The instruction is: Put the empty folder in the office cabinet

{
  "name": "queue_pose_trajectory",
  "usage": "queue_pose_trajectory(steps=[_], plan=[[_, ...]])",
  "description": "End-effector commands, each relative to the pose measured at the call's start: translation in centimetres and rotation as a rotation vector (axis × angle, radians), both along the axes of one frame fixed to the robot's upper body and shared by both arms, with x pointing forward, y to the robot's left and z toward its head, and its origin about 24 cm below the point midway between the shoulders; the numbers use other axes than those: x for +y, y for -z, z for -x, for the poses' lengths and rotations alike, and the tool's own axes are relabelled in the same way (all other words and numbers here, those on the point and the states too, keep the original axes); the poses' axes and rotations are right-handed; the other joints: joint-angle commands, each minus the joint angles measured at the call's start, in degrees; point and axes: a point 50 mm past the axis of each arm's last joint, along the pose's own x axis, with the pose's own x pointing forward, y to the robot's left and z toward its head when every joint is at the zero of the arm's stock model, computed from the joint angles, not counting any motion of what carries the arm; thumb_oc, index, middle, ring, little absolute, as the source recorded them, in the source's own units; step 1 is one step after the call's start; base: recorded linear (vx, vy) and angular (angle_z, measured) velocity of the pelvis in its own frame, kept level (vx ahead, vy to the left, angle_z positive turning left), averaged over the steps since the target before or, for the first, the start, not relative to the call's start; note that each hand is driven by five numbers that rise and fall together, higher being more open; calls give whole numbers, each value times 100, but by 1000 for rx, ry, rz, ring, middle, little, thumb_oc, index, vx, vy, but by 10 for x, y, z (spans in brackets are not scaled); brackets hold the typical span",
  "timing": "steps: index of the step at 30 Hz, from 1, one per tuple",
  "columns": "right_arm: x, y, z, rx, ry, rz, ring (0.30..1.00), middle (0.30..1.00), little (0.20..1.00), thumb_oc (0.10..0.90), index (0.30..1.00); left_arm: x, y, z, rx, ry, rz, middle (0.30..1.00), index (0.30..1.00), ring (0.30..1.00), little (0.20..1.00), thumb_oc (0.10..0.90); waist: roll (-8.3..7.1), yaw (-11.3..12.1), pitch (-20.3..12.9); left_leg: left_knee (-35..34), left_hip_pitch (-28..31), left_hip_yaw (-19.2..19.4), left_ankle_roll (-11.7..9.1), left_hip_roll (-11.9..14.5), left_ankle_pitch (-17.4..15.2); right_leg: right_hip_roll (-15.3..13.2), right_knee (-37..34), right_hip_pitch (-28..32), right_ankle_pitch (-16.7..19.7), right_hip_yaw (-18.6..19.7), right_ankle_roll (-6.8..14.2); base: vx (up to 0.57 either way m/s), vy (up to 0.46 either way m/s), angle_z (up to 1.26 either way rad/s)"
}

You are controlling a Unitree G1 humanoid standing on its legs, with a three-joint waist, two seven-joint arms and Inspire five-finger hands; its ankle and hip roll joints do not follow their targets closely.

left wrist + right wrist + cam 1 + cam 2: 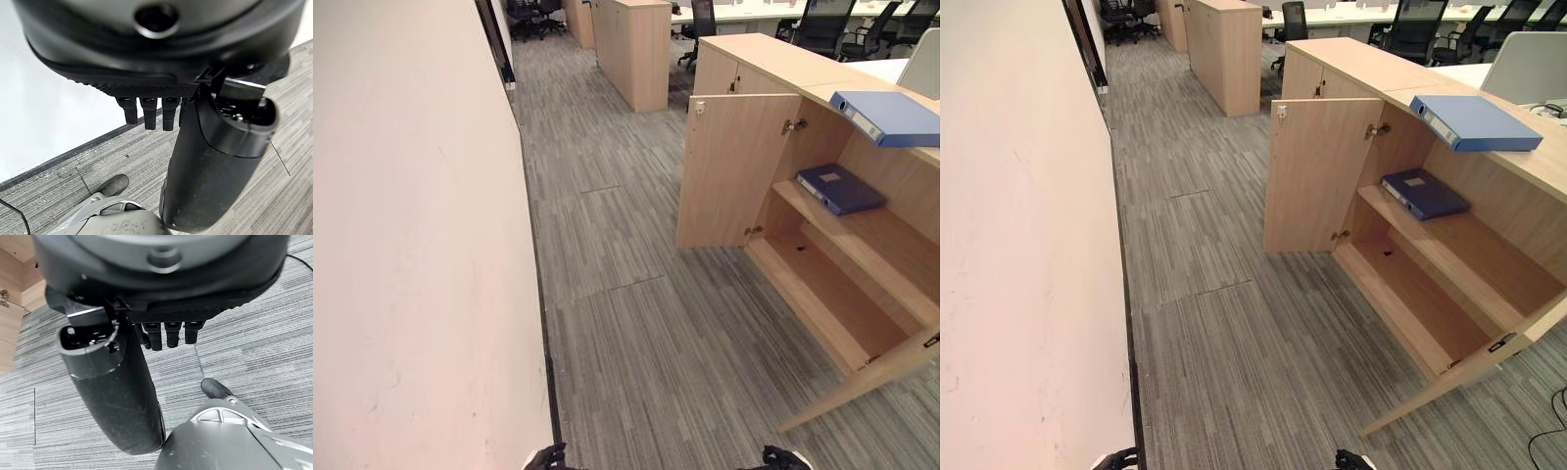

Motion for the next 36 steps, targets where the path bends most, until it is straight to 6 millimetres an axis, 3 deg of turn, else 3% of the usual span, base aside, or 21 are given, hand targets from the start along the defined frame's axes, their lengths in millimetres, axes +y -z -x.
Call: queue_pose_trajectory(steps=[1,24,36], plan=[[-12,-6,-14,-34,-27,35,900,900,900,800,900,11,-5,-11,-29,8,5,900,900,900,900,800,58,105,165,-156,317,150,-862,940,125,-517,-540,237,127,62,585,0,0,0],[-6,-3,-8,0,-75,36,900,900,900,800,900,11,-4,-8,-15,-4,-5,900,900,900,900,800,41,124,139,-155,330,95,-854,922,122,-477,-514,278,63,35,545,0,-1,0],[-4,-1,-2,30,-98,39,900,900,900,800,900,11,-4,-10,-18,-17,-3,900,900,900,900,800,71,132,160,-150,301,52,-921,1045,209,-319,-557,287,-60,87,460,1,-29,0]])
